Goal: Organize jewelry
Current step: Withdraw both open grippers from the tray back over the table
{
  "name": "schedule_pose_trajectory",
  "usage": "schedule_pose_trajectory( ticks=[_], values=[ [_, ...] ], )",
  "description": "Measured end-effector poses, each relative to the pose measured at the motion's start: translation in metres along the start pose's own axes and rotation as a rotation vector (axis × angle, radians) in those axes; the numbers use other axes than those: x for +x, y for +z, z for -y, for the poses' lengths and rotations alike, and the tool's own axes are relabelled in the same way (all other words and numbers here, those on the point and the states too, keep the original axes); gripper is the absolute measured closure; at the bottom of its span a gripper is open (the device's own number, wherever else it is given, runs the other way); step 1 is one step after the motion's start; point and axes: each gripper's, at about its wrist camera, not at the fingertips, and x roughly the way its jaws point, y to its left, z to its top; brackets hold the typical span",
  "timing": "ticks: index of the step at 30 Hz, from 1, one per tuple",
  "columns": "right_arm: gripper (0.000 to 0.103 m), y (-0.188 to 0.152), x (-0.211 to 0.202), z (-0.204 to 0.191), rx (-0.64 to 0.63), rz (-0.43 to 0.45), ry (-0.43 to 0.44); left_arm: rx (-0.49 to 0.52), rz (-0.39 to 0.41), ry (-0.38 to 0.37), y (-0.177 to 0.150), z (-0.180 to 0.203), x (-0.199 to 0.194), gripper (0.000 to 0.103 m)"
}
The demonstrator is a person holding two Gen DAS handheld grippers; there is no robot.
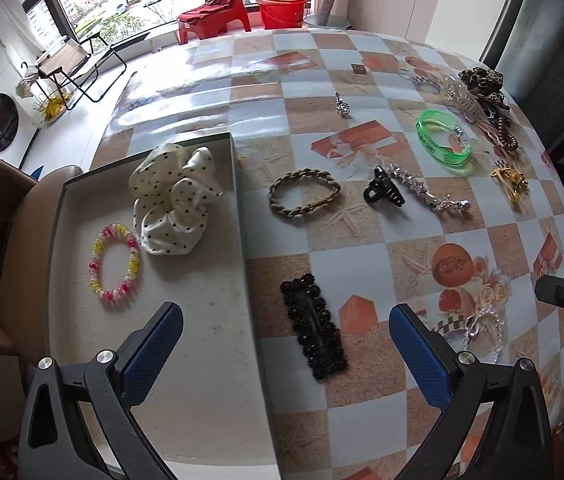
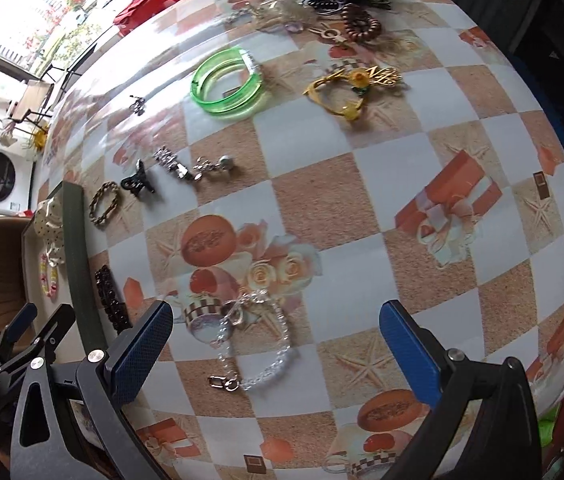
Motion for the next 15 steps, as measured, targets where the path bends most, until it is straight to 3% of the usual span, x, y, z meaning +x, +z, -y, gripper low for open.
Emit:
schedule_pose_trajectory(
  ticks=[15],
  values=[
    [0.0,0.078,0.006,0.014,-0.09,0.075,-0.032,-0.047,0.033,-0.001,0.072,0.032,0.023,0.0]
  ],
)
